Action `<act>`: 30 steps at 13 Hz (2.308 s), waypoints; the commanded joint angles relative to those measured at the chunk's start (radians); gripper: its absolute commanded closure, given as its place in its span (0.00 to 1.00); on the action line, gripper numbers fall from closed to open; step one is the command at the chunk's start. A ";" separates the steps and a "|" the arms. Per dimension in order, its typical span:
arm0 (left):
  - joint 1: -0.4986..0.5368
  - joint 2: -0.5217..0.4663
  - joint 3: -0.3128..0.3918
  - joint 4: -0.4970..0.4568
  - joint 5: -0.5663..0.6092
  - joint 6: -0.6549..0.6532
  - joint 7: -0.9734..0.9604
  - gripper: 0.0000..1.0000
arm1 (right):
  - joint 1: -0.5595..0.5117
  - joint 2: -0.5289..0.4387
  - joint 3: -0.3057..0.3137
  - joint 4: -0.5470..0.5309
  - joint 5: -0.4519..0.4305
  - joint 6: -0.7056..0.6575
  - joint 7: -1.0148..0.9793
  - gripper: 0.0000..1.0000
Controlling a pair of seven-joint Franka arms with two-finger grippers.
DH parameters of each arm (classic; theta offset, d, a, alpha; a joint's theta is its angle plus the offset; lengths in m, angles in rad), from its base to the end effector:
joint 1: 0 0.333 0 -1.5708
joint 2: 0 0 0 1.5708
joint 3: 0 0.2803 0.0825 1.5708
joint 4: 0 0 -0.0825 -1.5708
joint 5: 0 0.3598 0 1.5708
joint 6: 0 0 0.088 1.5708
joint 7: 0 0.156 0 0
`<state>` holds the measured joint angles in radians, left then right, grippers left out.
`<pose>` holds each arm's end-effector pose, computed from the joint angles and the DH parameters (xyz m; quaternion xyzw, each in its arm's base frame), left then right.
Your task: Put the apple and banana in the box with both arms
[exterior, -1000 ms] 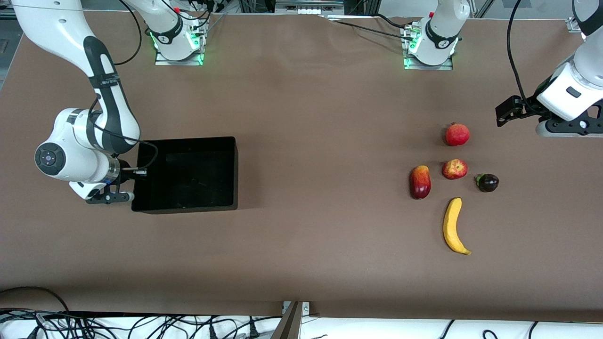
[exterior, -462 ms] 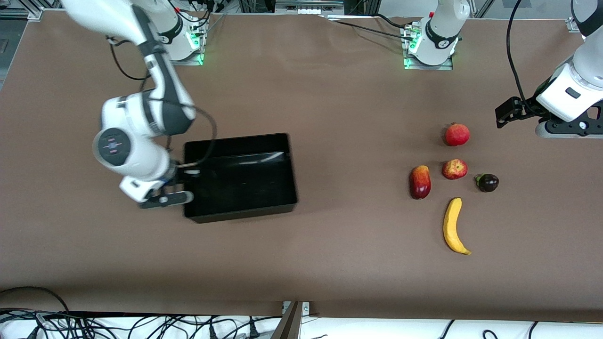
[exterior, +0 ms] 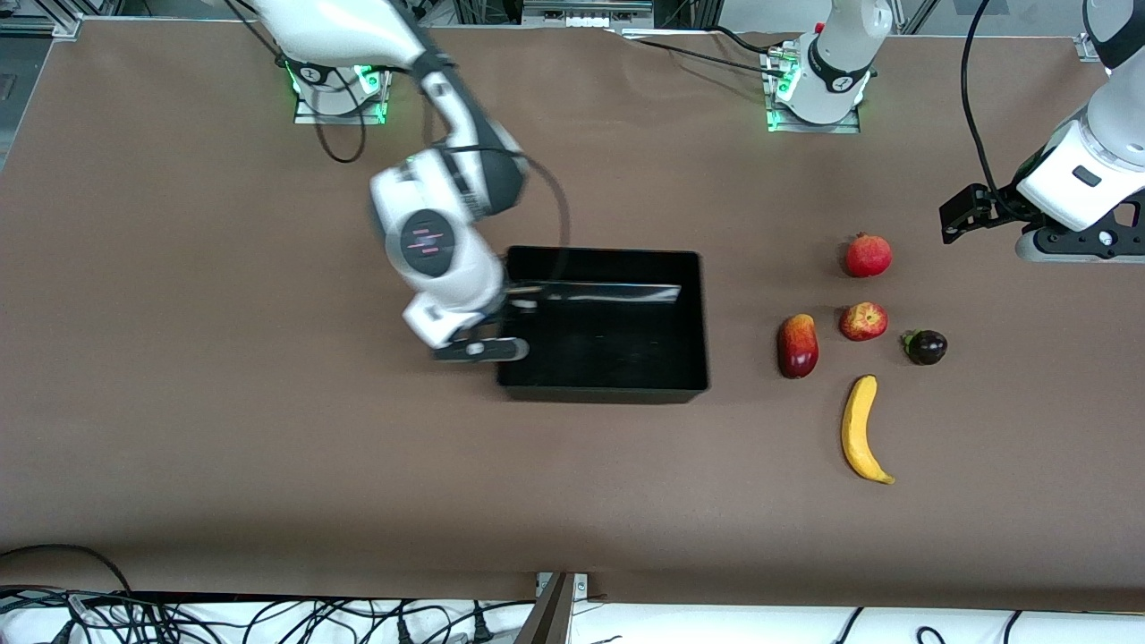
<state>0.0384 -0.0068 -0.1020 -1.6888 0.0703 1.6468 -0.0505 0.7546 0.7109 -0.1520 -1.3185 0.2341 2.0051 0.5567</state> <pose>0.5294 -0.0233 0.4973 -0.9992 0.0098 0.0156 0.0363 0.5444 0.4250 0.2527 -0.9984 0.0094 0.0372 0.0427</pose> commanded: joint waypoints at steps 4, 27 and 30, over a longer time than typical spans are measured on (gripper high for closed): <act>0.005 0.004 0.001 0.014 0.022 0.005 0.015 0.00 | 0.086 0.206 0.017 0.212 0.077 0.084 0.160 1.00; 0.006 0.007 -0.004 0.009 0.017 0.008 0.014 0.00 | -0.010 -0.108 -0.228 0.213 0.083 -0.285 -0.203 0.00; 0.006 0.008 -0.004 0.006 0.019 0.030 0.014 0.00 | -0.075 -0.246 -0.247 0.130 0.085 -0.387 -0.291 0.00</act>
<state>0.0433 -0.0029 -0.1021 -1.6891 0.0705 1.6674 -0.0505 0.6874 0.5706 -0.3973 -1.0868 0.3029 1.6516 0.3090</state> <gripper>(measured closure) 0.000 0.000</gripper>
